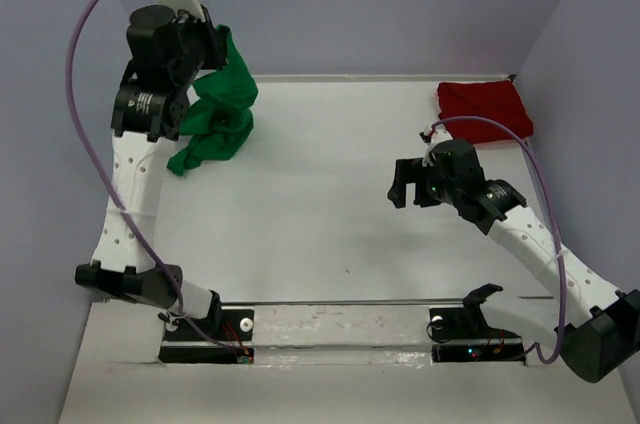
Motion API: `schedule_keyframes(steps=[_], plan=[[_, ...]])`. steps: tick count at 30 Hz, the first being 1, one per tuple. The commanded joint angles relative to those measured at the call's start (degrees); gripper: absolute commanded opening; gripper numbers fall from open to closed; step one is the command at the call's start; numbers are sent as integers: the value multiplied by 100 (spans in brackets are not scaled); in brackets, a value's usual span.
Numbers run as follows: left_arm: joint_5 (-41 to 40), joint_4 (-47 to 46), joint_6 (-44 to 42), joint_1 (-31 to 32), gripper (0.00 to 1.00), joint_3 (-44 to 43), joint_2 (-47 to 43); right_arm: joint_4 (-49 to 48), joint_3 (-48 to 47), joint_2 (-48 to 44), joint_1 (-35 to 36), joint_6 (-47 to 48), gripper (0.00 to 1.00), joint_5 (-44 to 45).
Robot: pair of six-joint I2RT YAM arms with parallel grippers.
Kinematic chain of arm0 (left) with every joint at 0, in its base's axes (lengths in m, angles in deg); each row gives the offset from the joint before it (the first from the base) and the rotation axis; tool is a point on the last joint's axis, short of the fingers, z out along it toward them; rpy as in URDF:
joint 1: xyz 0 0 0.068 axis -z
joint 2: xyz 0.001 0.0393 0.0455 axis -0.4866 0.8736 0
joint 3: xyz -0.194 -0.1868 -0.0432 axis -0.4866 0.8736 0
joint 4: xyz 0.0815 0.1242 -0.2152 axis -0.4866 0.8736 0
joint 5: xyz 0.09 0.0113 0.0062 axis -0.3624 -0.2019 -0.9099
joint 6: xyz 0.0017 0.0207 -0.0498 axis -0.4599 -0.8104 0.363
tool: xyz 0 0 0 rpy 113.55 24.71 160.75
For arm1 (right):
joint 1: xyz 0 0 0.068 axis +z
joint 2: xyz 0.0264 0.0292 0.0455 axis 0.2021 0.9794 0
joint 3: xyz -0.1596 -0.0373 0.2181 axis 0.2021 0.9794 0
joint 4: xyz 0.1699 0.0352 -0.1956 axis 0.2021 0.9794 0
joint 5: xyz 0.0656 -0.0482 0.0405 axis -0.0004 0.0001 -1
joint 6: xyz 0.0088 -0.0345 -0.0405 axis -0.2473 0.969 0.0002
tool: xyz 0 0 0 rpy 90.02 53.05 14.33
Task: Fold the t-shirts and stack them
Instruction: Move the tshirt to the center of the board
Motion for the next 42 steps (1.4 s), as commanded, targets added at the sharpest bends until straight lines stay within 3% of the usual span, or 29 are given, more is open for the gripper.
schedule_keyframes(steps=[1, 4, 9, 12, 19, 22, 24, 27, 33, 42], plan=[[1357, -510, -470, 43, 0, -32, -703, -200, 83, 101, 71, -124, 98, 424], [1491, -1029, -559, 132, 0, 539, -1625, -130, 65, 136, 176, -212, 98, 872], [1735, -697, -611, 132, 0, 356, -2075, -51, -40, 250, 176, -388, 90, 1917], [1877, -871, -550, 132, 0, 461, -2480, -60, -224, 531, 176, -389, 87, 2103], [1482, -389, -304, 132, 0, -241, -1919, -271, -1076, 1339, 176, -81, 90, 1929], [1079, 6, -216, 132, 0, -970, -1348, -306, -1437, 1612, 229, 24, 92, 1902], [675, 445, -286, 132, 0, -2065, -612, -288, -1561, 1692, 282, 51, 92, 1946], [85, 816, -312, 132, 0, -2693, -336, -323, -1500, 1727, 282, 60, 92, 1910], [84, 596, -427, 124, 0, -2299, -986, -350, -1245, 1639, 282, 77, 93, 2025], [-1786, 631, -893, 132, 0, -2088, -1584, -376, -1165, 1560, 282, 95, 93, 1875]])
